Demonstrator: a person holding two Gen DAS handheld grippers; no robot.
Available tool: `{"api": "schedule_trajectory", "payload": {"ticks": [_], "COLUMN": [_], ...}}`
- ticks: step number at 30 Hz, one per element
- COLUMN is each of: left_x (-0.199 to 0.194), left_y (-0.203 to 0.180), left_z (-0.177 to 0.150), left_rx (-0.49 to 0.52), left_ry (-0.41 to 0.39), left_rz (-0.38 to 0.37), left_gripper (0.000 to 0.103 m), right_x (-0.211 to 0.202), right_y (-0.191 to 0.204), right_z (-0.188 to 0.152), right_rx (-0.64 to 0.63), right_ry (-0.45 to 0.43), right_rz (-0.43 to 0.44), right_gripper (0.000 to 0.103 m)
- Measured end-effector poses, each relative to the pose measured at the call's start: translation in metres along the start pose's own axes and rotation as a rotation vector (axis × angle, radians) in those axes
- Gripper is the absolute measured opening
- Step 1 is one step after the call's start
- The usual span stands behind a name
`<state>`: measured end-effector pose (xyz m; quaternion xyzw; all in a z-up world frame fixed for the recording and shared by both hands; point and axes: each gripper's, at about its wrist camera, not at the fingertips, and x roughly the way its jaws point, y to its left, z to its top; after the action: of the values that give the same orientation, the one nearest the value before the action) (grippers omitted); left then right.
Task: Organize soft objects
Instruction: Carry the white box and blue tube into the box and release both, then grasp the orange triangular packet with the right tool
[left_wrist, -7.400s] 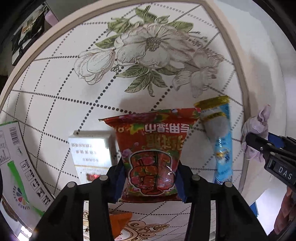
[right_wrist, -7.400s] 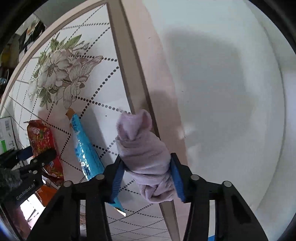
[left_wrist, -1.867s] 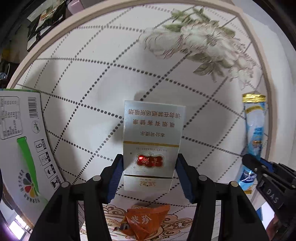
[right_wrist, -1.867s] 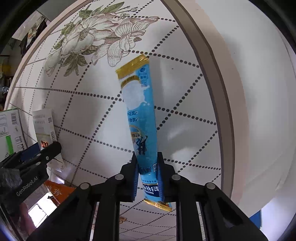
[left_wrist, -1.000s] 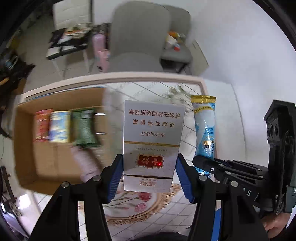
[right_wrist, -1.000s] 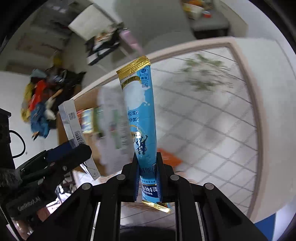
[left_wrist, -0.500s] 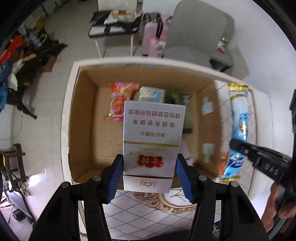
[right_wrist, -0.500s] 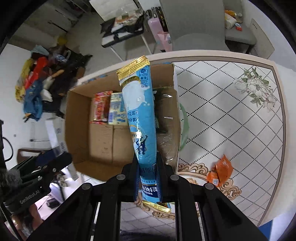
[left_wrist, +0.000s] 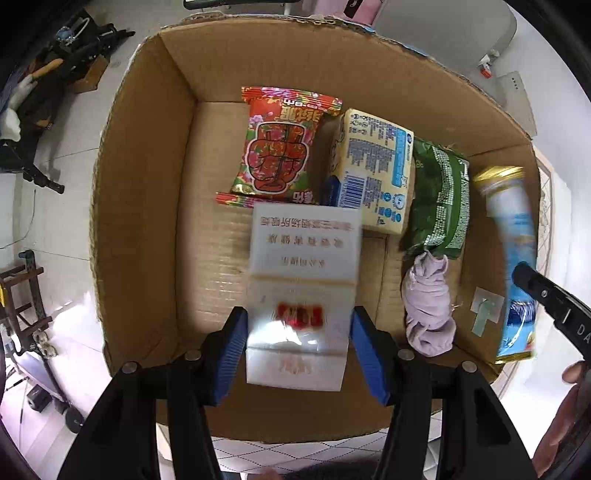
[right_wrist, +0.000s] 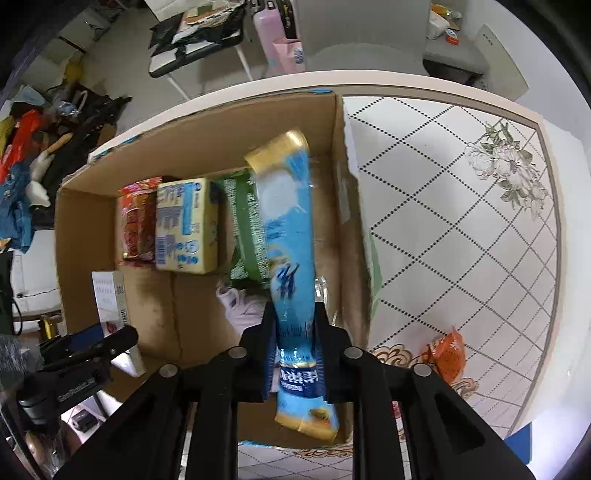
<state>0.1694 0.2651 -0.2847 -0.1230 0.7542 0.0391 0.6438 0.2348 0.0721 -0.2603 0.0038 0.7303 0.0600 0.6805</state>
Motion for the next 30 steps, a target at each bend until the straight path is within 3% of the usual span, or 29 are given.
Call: {"api": "schedule_trajectory", "payload": {"ticks": [6, 11, 13, 16, 18, 25, 30], "left_x": [-0.015, -0.037, -0.047, -0.063, -0.072, -0.105, -0.118], "left_y": [0.004, 0.001, -0.003, -0.005, -0.008, -0.017, -0.029], "left_z": [-0.002, -0.013, -0.019, -0.031, -0.041, -0.072, -0.089], "left_rx": [-0.011, -0.009, -0.001, 0.012, 0.022, 0.021, 0.029], "left_ry": [-0.033, -0.083, -0.114, -0.152, -0.179, -0.297, -0.35], "left_rz": [-0.003, -0.009, -0.001, 0.008, 0.033, 0.061, 0.078], "left_gripper": [0.055, 0.057, 0.064, 0.084, 0.095, 0.095, 0.095], "right_x": [-0.006, -0.012, -0.016, -0.022, -0.028, -0.056, -0.076], "right_y": [0.0, 0.002, 0.006, 0.013, 0.018, 0.024, 0.003], "right_z": [-0.004, -0.019, -0.028, -0.043, -0.053, -0.079, -0.092], "right_rx": [-0.002, -0.029, -0.052, -0.081, -0.104, -0.136, -0.096], "right_ry": [-0.001, 0.008, 0.001, -0.015, -0.035, -0.106, -0.142], "right_rz": [0.003, 0.021, 0.015, 0.014, -0.001, 0.018, 0.07], "right_gripper": [0.029, 0.054, 0.069, 0.086, 0.089, 0.094, 0.094]}}
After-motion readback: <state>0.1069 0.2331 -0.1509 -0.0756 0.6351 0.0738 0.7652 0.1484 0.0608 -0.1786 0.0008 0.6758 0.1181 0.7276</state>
